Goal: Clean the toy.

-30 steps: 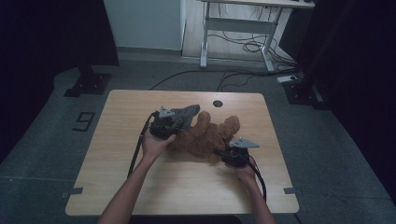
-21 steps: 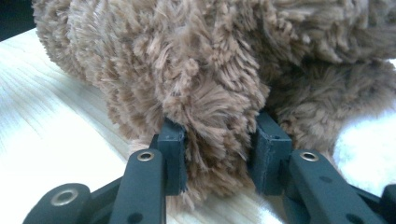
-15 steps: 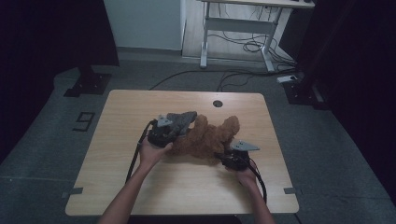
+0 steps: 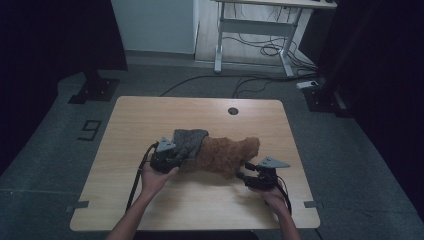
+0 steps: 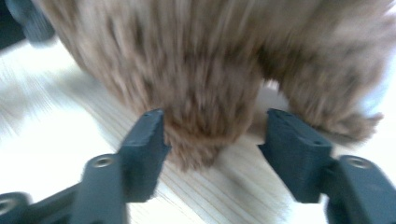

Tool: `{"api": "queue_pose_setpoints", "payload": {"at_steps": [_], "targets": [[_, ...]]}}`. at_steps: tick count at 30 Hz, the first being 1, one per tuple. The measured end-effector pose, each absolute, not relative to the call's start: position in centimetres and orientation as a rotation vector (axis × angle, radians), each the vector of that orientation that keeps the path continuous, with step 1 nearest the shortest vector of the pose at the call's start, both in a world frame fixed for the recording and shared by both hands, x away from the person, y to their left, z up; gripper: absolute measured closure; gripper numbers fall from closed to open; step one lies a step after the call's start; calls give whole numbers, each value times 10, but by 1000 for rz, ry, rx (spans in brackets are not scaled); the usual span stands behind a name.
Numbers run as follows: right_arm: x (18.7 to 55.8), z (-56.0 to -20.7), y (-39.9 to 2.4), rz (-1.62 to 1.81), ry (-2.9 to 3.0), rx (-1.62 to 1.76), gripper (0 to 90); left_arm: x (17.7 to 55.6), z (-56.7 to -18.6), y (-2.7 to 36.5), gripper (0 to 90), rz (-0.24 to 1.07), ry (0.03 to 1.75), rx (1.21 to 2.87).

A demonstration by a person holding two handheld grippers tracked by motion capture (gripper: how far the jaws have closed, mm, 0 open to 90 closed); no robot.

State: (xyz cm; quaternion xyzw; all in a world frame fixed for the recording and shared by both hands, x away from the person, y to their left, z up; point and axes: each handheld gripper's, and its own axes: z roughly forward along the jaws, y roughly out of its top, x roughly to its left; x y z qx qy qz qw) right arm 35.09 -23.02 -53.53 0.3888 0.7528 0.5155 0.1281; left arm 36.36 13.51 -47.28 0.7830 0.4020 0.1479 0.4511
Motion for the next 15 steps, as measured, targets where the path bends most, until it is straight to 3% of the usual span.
{"api": "queue_pose_setpoints", "payload": {"at_steps": [4, 8, 12, 15], "targets": [[341, -509, -245, 1571, 2077, 1125, 235, 357, -474, 135, 782, 366, 981, 1939], [344, -489, -257, 1621, 2022, 1127, 222, 350, -475, 136, 780, 362, 977, 1937], [345, -486, -247, 1591, 2093, 1047, 314, 343, -479, 135, 778, 364, 965, 1940], [344, -493, -243, 1583, 2091, 1043, 482, 337, -483, 135, 778, 361, 955, 1944]]}}
